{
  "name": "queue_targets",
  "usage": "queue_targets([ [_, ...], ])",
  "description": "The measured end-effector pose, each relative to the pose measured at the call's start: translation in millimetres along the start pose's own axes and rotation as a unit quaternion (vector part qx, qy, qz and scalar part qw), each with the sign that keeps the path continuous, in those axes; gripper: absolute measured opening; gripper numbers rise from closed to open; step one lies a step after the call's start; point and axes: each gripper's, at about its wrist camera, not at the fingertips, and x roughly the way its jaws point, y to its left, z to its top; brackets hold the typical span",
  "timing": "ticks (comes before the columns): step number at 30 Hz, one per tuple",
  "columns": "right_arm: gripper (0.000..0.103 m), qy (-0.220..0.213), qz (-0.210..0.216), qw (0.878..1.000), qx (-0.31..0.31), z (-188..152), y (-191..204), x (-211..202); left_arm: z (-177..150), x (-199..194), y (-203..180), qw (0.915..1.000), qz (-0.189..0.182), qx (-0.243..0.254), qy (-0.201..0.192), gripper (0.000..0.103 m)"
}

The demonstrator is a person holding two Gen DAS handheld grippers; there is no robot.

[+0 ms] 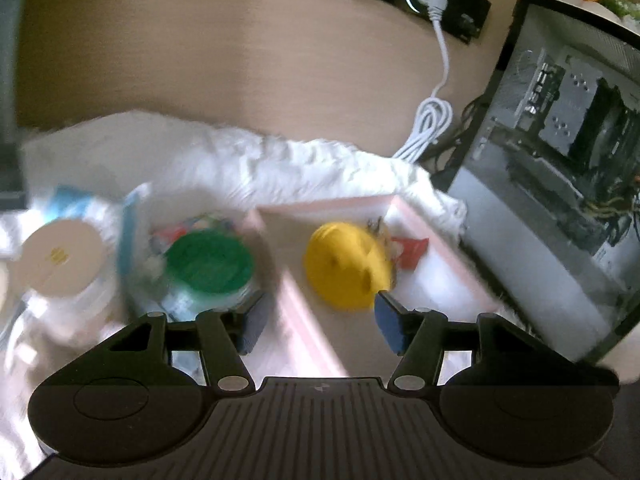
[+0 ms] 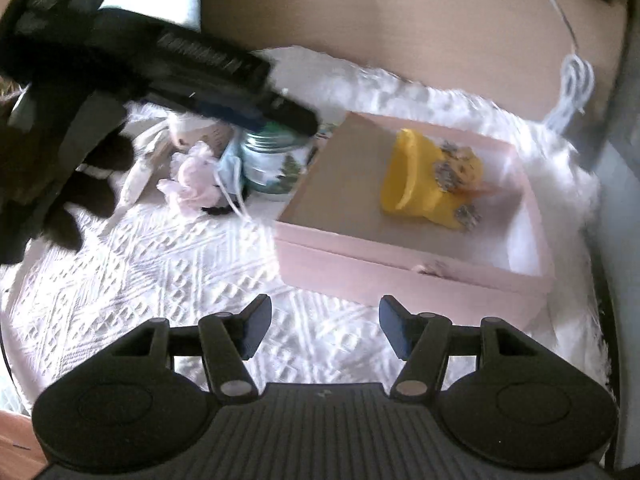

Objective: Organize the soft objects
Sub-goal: 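Carry the red pouch and yellow toy into the pink box and open both tools, then grasp the round beige compact on its rim with the left tool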

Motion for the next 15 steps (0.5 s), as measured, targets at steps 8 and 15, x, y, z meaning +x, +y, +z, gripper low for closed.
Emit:
queue_targets([
  [8, 0.061, 0.014, 0.017, 1.0, -0.013, 6.6, 31.1, 14.1, -50.7, -57.3, 55.0, 0.9958, 0.082, -0.037, -0.016, 0.063],
  [15, 0.064, -0.005, -0.009, 0.999, -0.042, 10.8, 64.6, 23.2, -89.2, -90.2, 116.4, 0.9815, 0.155, -0.112, -0.015, 0.063],
])
